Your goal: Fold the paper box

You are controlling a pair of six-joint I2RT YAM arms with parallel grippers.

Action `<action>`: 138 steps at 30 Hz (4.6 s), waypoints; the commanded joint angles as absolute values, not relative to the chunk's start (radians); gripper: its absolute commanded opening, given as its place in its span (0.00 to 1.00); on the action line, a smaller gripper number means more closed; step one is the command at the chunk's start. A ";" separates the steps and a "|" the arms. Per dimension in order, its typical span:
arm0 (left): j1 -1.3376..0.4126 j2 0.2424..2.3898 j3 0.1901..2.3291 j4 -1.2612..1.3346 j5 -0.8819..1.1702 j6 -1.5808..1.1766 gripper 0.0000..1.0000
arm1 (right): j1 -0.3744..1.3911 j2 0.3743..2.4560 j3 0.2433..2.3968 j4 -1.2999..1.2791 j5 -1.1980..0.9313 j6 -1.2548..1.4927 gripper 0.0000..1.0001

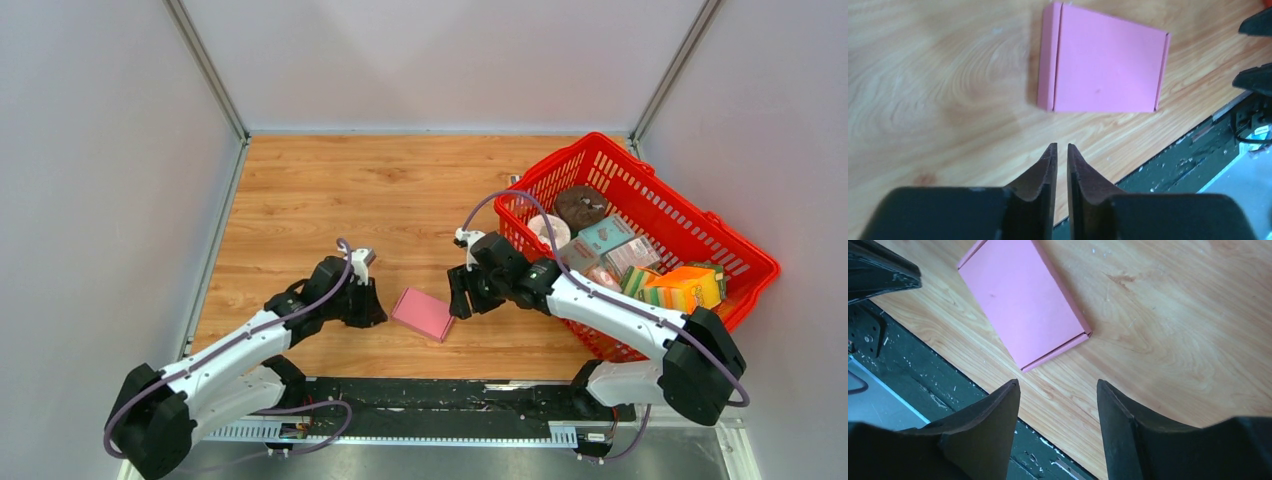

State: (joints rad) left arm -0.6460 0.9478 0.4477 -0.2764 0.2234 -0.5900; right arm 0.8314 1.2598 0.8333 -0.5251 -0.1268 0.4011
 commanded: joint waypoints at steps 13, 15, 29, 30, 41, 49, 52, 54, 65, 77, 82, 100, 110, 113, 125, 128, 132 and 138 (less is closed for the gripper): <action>-0.643 0.833 0.502 -0.379 0.202 -0.653 0.42 | 1.049 1.457 0.983 -0.497 0.181 0.162 1.00; -0.644 0.839 0.457 -0.254 0.254 -0.710 0.37 | 0.997 1.509 1.006 -0.494 0.160 0.202 1.00; -0.658 0.680 0.345 -0.282 0.074 -0.793 0.37 | 1.008 1.592 0.982 -0.371 -0.083 0.060 1.00; -0.658 0.629 0.351 -0.304 0.065 -0.787 0.37 | 1.011 1.620 1.003 -0.376 -0.077 0.052 1.00; -0.658 0.480 0.399 -0.451 0.028 -0.738 0.41 | 1.088 1.779 1.094 -0.416 0.158 0.027 1.00; -0.657 0.459 0.399 -0.517 -0.090 -0.762 0.43 | 1.091 1.839 1.253 -0.389 0.249 -0.024 1.00; -0.658 0.514 0.472 -0.595 -0.104 -0.703 0.46 | 1.086 1.786 1.281 -0.419 0.226 -0.006 1.00; -0.657 0.567 0.535 -0.641 -0.121 -0.661 0.47 | 1.078 1.695 1.237 -0.440 0.186 0.059 1.00; -0.868 1.091 0.829 -0.603 -0.168 -0.577 0.48 | 1.068 1.101 1.112 -0.850 0.506 0.357 1.00; -1.104 1.735 1.328 -0.805 -0.473 -0.588 0.46 | 1.066 0.627 1.046 -0.729 0.545 0.315 1.00; -1.109 1.819 1.367 -0.801 -0.434 -0.609 0.47 | 1.065 0.634 1.025 -0.703 0.514 0.293 1.00; -1.016 1.873 1.186 -0.749 -0.531 -0.676 0.40 | 1.065 0.643 0.957 -0.635 0.474 0.270 1.00; -0.724 1.747 0.988 -0.632 -0.508 -0.634 0.38 | 1.065 0.660 0.946 -0.630 0.468 0.265 1.00; -0.616 1.710 0.951 -0.612 -0.482 -0.626 0.38 | 1.065 0.664 0.942 -0.630 0.469 0.262 1.00; -0.338 1.658 0.951 -0.542 -0.223 -0.801 0.35 | 1.066 0.669 0.945 -0.629 0.457 0.259 1.00; -0.302 1.663 0.959 -0.532 -0.198 -0.857 0.34 | 1.065 0.658 0.948 -0.641 0.468 0.259 1.00; -0.249 1.655 0.942 -0.503 -0.146 -0.952 0.34 | 1.066 0.644 0.951 -0.653 0.472 0.261 1.00; -0.216 1.580 0.954 -0.528 -0.205 -0.946 0.28 | 1.065 0.638 0.959 -0.660 0.474 0.262 1.00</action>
